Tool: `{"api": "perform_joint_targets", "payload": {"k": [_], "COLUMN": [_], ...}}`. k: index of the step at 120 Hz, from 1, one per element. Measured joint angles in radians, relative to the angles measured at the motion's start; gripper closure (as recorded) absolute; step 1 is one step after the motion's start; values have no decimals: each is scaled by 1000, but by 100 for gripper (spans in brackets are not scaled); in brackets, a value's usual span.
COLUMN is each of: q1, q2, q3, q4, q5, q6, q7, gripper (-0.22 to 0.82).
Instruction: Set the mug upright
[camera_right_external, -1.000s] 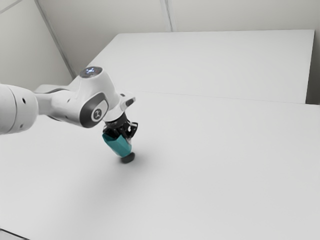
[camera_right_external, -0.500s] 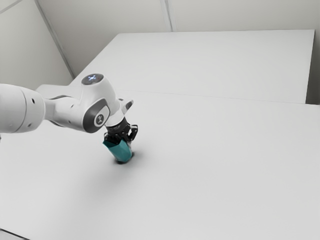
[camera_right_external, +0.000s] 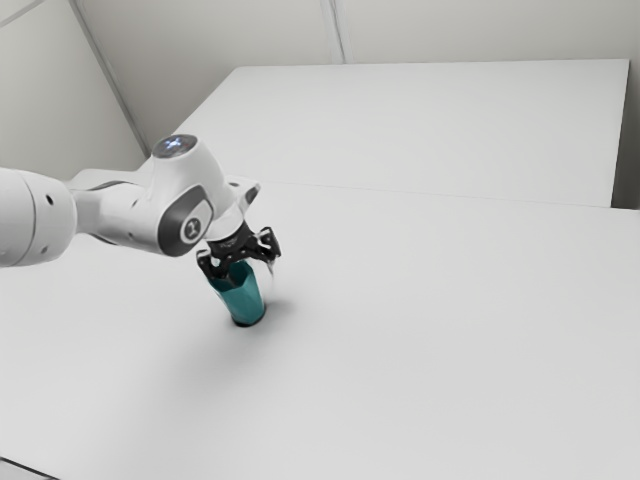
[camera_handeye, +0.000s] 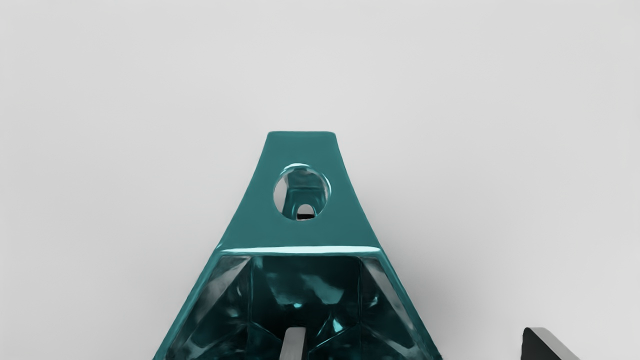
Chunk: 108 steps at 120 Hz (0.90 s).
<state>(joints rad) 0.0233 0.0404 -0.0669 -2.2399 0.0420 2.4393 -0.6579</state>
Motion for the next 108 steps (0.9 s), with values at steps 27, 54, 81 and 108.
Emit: {"api": "perform_joint_targets", "payload": {"k": [27,54,81,108], "q1": [-25,-40,-39,-35], "q2": [-119,-120,-72,-70], "q3": [-1,-1,-1,-1], "q4": [40,210,378,496], "q5": [1,11,61,72], "q6": [-117,-322,-466,-590], "q7": [-9,29,144,234], "gripper": [5,2,1,0]}}
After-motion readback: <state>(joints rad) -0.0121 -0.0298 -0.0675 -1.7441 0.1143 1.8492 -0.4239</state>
